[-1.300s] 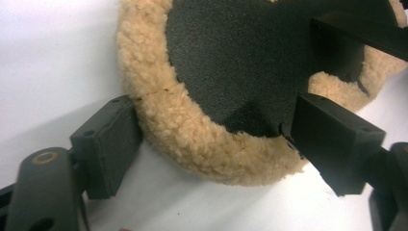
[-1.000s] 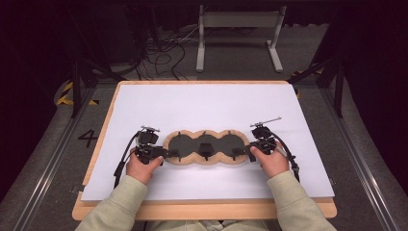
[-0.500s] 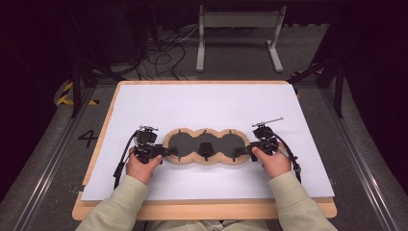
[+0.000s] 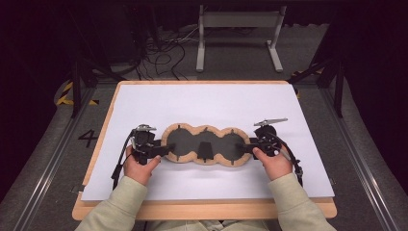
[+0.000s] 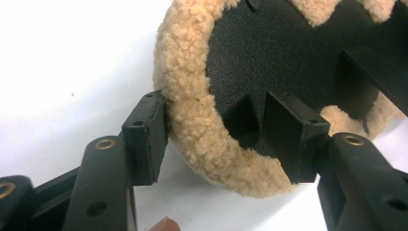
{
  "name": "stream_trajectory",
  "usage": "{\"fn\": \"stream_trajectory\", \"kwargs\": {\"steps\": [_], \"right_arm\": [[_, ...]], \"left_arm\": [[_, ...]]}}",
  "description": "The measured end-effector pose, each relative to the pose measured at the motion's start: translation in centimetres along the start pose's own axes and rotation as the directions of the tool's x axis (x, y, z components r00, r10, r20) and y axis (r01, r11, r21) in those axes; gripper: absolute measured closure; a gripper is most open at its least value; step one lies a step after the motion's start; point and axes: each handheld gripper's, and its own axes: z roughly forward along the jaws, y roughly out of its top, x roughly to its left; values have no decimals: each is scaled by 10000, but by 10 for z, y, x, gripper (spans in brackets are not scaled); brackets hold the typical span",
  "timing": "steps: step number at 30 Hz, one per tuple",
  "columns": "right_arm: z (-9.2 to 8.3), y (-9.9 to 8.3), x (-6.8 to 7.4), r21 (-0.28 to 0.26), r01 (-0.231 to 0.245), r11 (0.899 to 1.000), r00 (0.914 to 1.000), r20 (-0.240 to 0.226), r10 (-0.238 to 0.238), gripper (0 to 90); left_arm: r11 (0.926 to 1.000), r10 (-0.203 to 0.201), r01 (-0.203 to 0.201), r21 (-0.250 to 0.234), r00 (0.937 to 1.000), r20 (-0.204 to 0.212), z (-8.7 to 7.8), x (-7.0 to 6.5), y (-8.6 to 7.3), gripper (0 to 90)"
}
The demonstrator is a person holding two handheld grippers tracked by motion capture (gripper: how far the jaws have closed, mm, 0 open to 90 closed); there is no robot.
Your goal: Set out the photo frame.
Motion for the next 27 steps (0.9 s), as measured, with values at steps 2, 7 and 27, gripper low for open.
{"fn": "stream_trajectory", "kwargs": {"steps": [2, 7, 27], "right_arm": [[0, -1, 1, -46, 39, 10000, 9998, 187, -38, 496], [-2, -5, 5, -195, 299, 9994, 9995, 145, -296, 535], [-47, -26, 25, -1689, 1440, 9751, 9881, -290, -1510, 690]], "left_arm": [[9999, 50, -51, -154, 10000, -78, -3, -1, 0, 445], [9983, 348, -359, -462, 9991, -239, -8, -1, -2, 461], [9866, 1598, -1621, -210, 9835, -849, -16, -4, -16, 530]]}}
